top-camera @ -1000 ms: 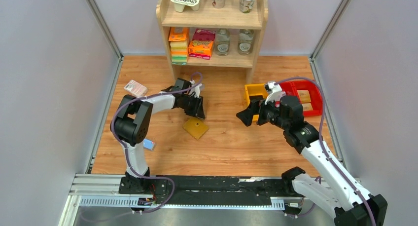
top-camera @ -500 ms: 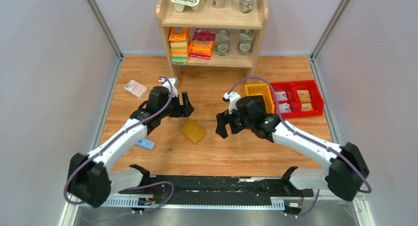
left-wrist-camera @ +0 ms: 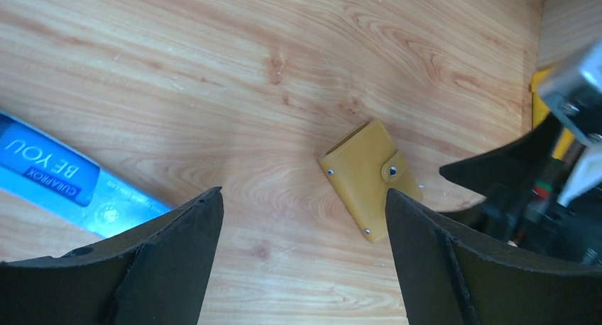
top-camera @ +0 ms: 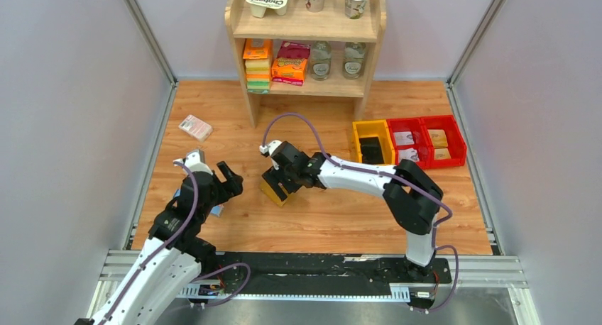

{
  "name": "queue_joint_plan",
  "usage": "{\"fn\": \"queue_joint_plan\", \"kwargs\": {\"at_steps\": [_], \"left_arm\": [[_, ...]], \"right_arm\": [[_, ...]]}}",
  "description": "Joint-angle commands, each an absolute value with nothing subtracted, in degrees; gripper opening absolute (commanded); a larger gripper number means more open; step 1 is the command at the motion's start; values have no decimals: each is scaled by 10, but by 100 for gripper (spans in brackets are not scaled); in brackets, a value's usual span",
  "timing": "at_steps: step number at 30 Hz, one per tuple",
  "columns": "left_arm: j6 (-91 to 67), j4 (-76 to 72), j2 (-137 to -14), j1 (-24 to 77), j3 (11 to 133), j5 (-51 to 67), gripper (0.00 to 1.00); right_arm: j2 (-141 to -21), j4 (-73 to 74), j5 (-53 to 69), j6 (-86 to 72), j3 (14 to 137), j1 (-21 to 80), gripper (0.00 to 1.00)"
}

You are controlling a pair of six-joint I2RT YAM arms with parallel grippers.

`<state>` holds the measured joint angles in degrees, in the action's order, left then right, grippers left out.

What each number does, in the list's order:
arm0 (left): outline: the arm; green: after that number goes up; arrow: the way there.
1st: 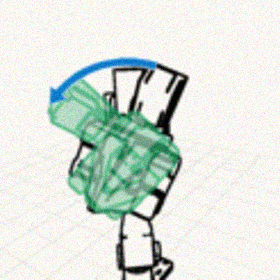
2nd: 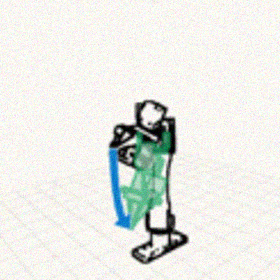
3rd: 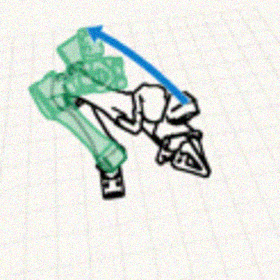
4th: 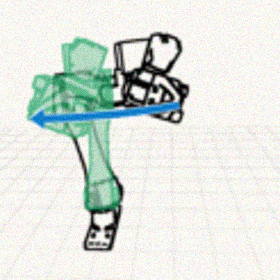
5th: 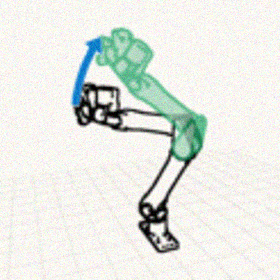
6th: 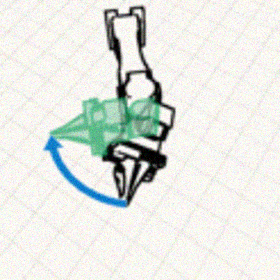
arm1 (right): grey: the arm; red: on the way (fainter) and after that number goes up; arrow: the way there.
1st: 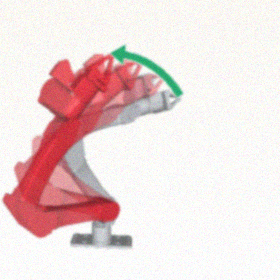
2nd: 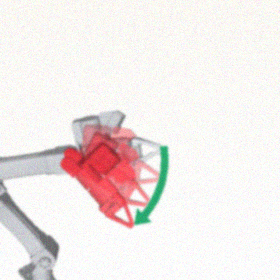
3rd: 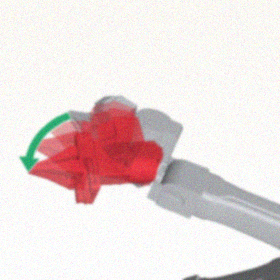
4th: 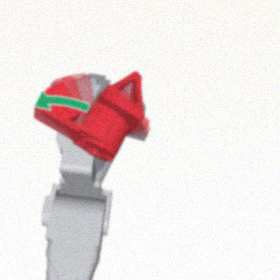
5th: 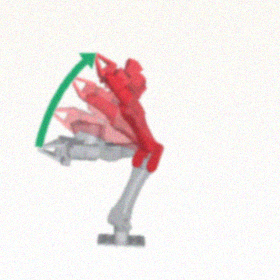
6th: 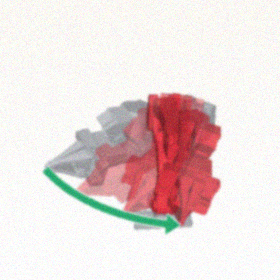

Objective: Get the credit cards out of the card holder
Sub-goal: Open the card holder at the center of the board.

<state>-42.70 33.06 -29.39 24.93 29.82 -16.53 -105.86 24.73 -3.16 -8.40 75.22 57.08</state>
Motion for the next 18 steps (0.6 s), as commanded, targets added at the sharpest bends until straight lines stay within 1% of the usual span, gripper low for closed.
{"fn": "queue_joint_plan", "kwargs": {"at_steps": [1,4,6,7,8,10,13,18], "left_arm": [[-460,393,-253,246,294,-190,91],[-461,402,-250,246,296,-185,90],[-458,401,-256,246,299,-180,90],[-458,398,-262,246,301,-178,91],[-455,394,-270,246,301,-175,91],[-452,388,-282,246,303,-167,92],[-447,377,-299,246,305,-156,95],[-444,352,-341,246,304,-128,98]], "right_arm": [[-1102,264,-54,-69,823,576,77],[-1134,275,-58,-69,853,577,71],[-1152,289,-63,-69,872,577,65],[-1159,291,-64,-68,880,579,60],[-1165,294,-64,-67,885,579,53],[-1176,294,-65,-67,895,578,43],[-1193,303,-70,-67,911,578,40],[-1208,323,-74,-69,922,578,40]]}}
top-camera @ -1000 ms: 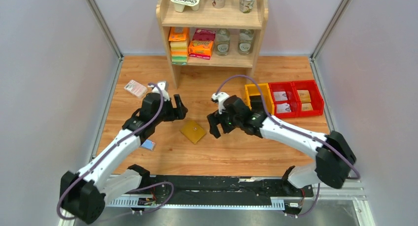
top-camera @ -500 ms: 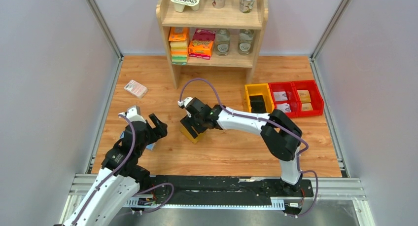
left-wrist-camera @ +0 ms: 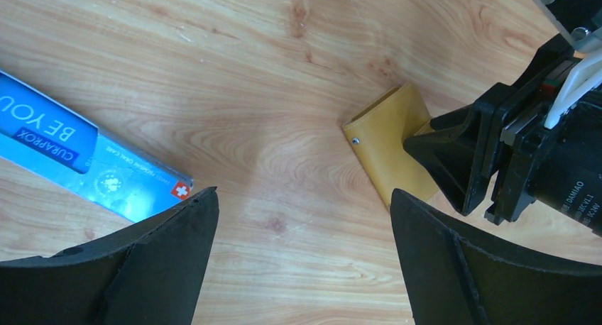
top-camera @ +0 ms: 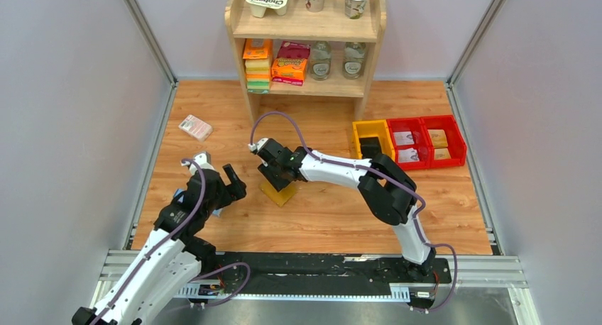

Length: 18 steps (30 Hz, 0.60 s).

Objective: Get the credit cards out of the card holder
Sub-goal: Open the card holder at the center of the board.

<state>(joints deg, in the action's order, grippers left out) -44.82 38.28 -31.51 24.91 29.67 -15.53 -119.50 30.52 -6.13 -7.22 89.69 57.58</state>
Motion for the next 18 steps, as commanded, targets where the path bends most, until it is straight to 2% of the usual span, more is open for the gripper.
{"fn": "queue_joint_plan", "kwargs": {"at_steps": [1,9,13,15,18], "left_arm": [[-444,343,-347,245,302,-125,98],[-460,298,-431,246,301,-76,95],[-468,276,-466,246,301,-50,92],[-473,259,-482,246,298,-35,88],[-482,233,-505,245,296,-11,76]], "right_arm": [[-1209,326,-74,-72,921,578,40],[-1216,379,-81,-102,919,578,40],[-1212,384,-88,-119,908,574,34],[-1209,382,-78,-132,898,567,31],[-1198,373,-52,-149,883,554,24]]}}
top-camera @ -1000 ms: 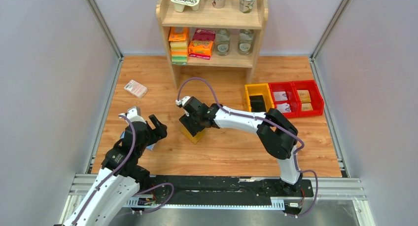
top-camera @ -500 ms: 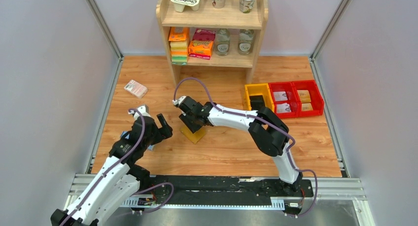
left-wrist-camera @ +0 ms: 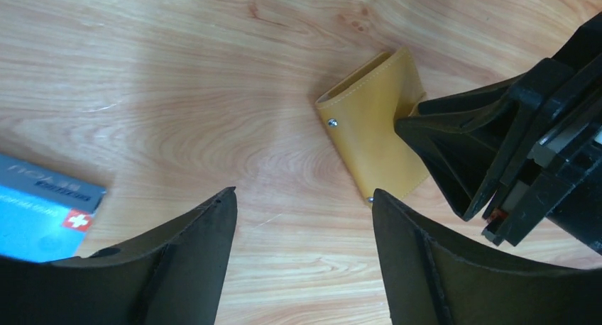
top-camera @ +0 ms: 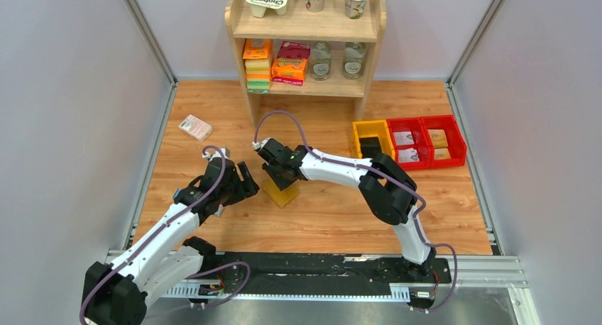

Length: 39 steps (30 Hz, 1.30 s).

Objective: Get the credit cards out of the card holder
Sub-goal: Open the card holder at the center of the board.

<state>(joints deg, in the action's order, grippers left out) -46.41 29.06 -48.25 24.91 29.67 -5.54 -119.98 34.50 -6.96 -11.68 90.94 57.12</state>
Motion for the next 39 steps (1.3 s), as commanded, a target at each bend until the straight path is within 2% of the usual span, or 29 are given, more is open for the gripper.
{"fn": "queue_joint_plan", "kwargs": {"at_steps": [1,2,5,6,9,15,28,31,35,39], "left_arm": [[-483,223,-520,246,297,-4,74],[-482,217,-527,246,297,9,70],[-483,187,-570,246,297,42,67],[-484,175,-579,246,300,50,61],[-482,156,-629,246,309,87,57],[-477,125,-707,246,333,117,57],[-437,144,-820,247,348,71,57],[-427,152,-839,247,356,69,53],[-418,163,-851,247,369,72,52],[-418,152,-806,246,367,55,57]], "right_arm": [[-1194,367,-40,-155,878,549,21],[-1189,362,-30,-160,874,545,19],[-1175,338,17,-180,851,532,15],[-1172,331,28,-186,842,529,14],[-1165,317,43,-199,829,523,12],[-1146,280,82,-226,795,509,9],[-1080,163,199,-300,680,441,3],[-1068,137,207,-317,646,425,0],[-1047,116,246,-328,621,407,0],[-1005,124,258,-323,623,407,0]]}}
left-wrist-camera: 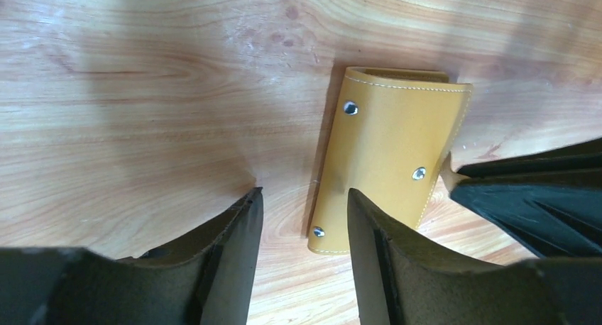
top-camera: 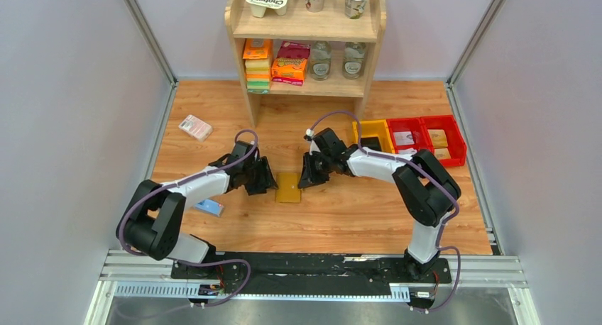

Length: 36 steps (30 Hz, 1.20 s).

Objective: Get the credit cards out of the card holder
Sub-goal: Open the card holder at the center of the board.

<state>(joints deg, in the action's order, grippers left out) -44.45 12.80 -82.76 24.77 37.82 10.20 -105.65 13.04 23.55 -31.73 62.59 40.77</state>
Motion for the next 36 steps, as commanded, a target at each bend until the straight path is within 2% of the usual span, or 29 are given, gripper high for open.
{"fn": "queue_joint_plan", "kwargs": {"at_steps": [1,7,13,22,36], "left_arm": [[-420,152,-792,245,366,48,61],[-425,184,-662,236,362,2,80],[-426,246,-521,217,355,-54,87],[-425,253,-506,217,341,12,86],[-416,142,-657,234,375,187,69]], "right_arm": [[-994,129,257,-322,627,407,0],[-957,145,281,-330,660,416,0],[-991,133,313,-349,715,449,0],[-1001,177,247,-327,701,447,0],[-926,180,174,-304,563,402,0]]}}
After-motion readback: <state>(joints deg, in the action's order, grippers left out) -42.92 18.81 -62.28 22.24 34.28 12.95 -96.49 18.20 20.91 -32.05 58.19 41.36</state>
